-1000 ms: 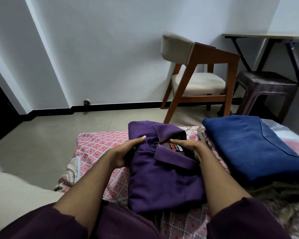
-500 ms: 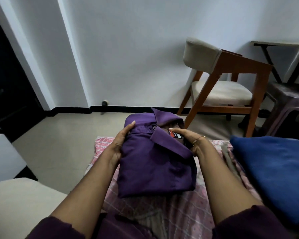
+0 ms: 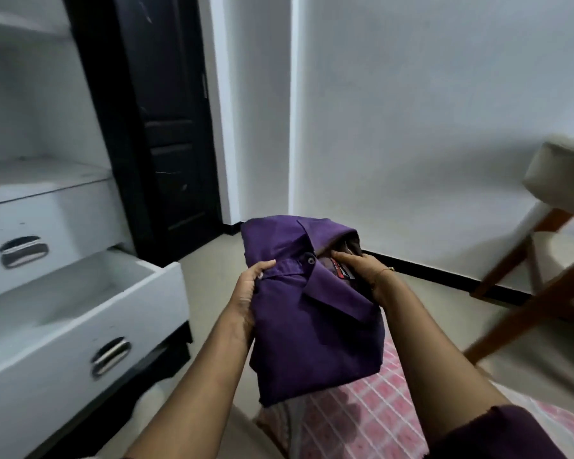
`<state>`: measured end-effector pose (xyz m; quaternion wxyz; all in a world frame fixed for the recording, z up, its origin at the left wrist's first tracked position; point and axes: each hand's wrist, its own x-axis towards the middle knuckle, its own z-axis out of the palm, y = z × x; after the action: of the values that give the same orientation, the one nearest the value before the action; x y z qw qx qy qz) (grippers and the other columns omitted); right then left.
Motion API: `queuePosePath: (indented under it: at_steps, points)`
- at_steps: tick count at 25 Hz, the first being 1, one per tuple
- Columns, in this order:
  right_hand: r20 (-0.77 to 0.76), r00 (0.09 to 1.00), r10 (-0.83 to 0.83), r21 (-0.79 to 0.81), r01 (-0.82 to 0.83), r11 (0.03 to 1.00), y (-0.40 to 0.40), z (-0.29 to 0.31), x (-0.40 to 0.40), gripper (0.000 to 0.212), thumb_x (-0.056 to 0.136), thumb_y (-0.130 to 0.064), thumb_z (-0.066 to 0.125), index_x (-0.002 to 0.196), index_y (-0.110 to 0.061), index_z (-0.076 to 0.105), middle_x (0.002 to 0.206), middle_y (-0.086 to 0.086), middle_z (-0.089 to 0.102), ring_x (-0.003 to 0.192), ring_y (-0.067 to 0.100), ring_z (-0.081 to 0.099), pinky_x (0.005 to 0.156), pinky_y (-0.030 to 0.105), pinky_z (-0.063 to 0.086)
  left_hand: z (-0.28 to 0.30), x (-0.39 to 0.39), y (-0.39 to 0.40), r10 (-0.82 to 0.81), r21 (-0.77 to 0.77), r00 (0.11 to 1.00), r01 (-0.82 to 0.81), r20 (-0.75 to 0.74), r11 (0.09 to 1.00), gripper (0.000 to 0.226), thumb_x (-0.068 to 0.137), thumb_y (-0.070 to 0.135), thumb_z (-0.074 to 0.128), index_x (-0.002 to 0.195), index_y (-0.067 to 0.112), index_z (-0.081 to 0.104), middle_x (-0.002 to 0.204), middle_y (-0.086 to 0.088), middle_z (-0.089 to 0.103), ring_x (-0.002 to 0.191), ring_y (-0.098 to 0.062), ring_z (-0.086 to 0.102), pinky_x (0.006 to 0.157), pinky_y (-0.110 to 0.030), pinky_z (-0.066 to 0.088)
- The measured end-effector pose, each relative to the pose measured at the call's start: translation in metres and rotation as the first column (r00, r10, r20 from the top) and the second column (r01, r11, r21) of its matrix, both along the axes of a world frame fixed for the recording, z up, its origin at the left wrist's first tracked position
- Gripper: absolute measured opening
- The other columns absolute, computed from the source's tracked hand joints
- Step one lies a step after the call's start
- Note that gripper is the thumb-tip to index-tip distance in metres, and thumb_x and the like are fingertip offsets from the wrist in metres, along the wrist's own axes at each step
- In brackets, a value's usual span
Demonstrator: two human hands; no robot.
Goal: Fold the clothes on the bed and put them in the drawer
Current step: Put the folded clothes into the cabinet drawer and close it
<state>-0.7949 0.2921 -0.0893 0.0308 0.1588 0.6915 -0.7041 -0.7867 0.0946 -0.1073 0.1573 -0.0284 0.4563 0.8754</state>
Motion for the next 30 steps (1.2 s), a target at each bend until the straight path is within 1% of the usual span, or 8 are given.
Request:
queuePosePath:
  at_steps: [7, 11, 15, 17, 19, 22, 25, 30]
  points:
    - [-0.299, 0.953, 0.042, 0.246, 0.034, 0.969, -0.161, 0.039, -0.082, 0.044, 0.091, -0.031, 0.055, 0.126, -0.006, 0.055, 0.124, 0.010, 0.059, 0.116, 0.025, 0.053, 0.093, 0.027, 0.038, 0.018, -0.022, -0.129, 0.335, 0.199, 0.942, -0.328, -0.001, 0.923, 0.048, 0.093, 0.019, 0.039, 0.059, 0.007, 0.072, 0.063, -0.009, 0.068, 0.055, -0.021, 0.067, 0.070, -0.032, 0.048]
    - [-0.377, 0.919, 0.115, 0.275, -0.007, 0.961, -0.245, 0.043, -0.091, 0.039, 0.093, -0.040, 0.047, 0.109, -0.010, 0.065, 0.111, 0.009, 0.066, 0.107, 0.026, 0.057, 0.084, 0.027, 0.039, 0.035, -0.025, -0.191, 0.548, 0.332, 0.837, -0.512, -0.016, 0.792, 0.044, 0.096, 0.018, 0.034, 0.069, 0.008, 0.067, 0.064, -0.009, 0.067, 0.054, -0.019, 0.067, 0.066, -0.030, 0.050]
    - [-0.244, 0.930, 0.276, 0.323, -0.191, 0.927, -0.312, 0.002, -0.083, 0.081, 0.062, -0.078, 0.038, 0.130, -0.034, 0.047, 0.128, 0.001, 0.056, 0.120, 0.028, 0.049, 0.102, 0.049, 0.038, 0.040, -0.033, -0.232, 0.689, 0.425, 0.725, -0.619, -0.016, 0.661, 0.034, 0.096, 0.023, 0.035, 0.086, 0.010, 0.065, 0.072, -0.009, 0.072, 0.071, -0.023, 0.068, 0.072, -0.033, 0.048]
    - [-0.126, 0.960, 0.250, 0.208, -0.221, 0.953, -0.333, -0.014, -0.079, 0.091, 0.061, -0.078, 0.052, 0.136, -0.028, 0.037, 0.137, 0.002, 0.047, 0.125, 0.031, 0.043, 0.101, 0.052, 0.039, 0.040, -0.036, -0.246, 0.735, 0.448, 0.678, -0.657, 0.000, 0.606, 0.032, 0.096, 0.026, 0.037, 0.091, 0.010, 0.063, 0.075, -0.009, 0.072, 0.082, -0.026, 0.063, 0.073, -0.034, 0.047]
    - [0.092, 0.953, 0.290, -0.179, -0.271, 0.946, -0.346, -0.010, -0.071, 0.081, 0.073, -0.062, 0.063, 0.135, -0.017, 0.036, 0.132, 0.007, 0.048, 0.113, 0.032, 0.050, 0.091, 0.048, 0.047, 0.038, -0.039, -0.254, 0.757, 0.480, 0.653, -0.674, 0.032, 0.561, 0.033, 0.096, 0.028, 0.036, 0.091, 0.010, 0.063, 0.073, -0.009, 0.072, 0.083, -0.026, 0.061, 0.072, -0.034, 0.047]
    - [0.121, 0.872, 0.474, -0.630, -0.301, 0.716, -0.356, -0.002, -0.068, 0.043, 0.092, -0.043, 0.048, 0.111, -0.005, 0.054, 0.086, 0.016, 0.067, 0.073, 0.026, 0.060, 0.063, 0.031, 0.053, 0.033, -0.041, -0.260, 0.745, 0.489, 0.666, -0.664, 0.043, 0.565, 0.034, 0.097, 0.030, 0.035, 0.093, 0.010, 0.063, 0.074, -0.009, 0.073, 0.079, -0.026, 0.065, 0.071, -0.035, 0.047]
    - [0.105, 0.870, 0.482, -0.715, -0.271, 0.644, -0.368, -0.012, -0.068, 0.032, 0.093, -0.037, 0.049, 0.091, -0.006, 0.058, 0.059, 0.011, 0.069, 0.047, 0.024, 0.064, 0.040, 0.025, 0.051, 0.024, -0.046, -0.275, 0.761, 0.430, 0.648, -0.699, 0.043, 0.571, 0.030, 0.096, 0.026, 0.038, 0.095, 0.010, 0.063, 0.075, -0.008, 0.073, 0.082, -0.025, 0.062, 0.072, -0.034, 0.048]
    - [0.148, 0.876, 0.460, -0.639, -0.270, 0.720, -0.392, -0.026, -0.099, 0.019, 0.092, -0.024, 0.049, 0.086, -0.008, 0.057, 0.056, 0.005, 0.068, 0.063, 0.027, 0.060, 0.052, 0.026, 0.046, 0.003, -0.050, -0.329, 0.826, 0.364, 0.561, -0.781, 0.053, 0.507, 0.019, 0.088, 0.019, 0.048, 0.097, 0.016, 0.064, 0.083, -0.002, 0.073, 0.084, -0.022, 0.062, 0.077, -0.035, 0.049]
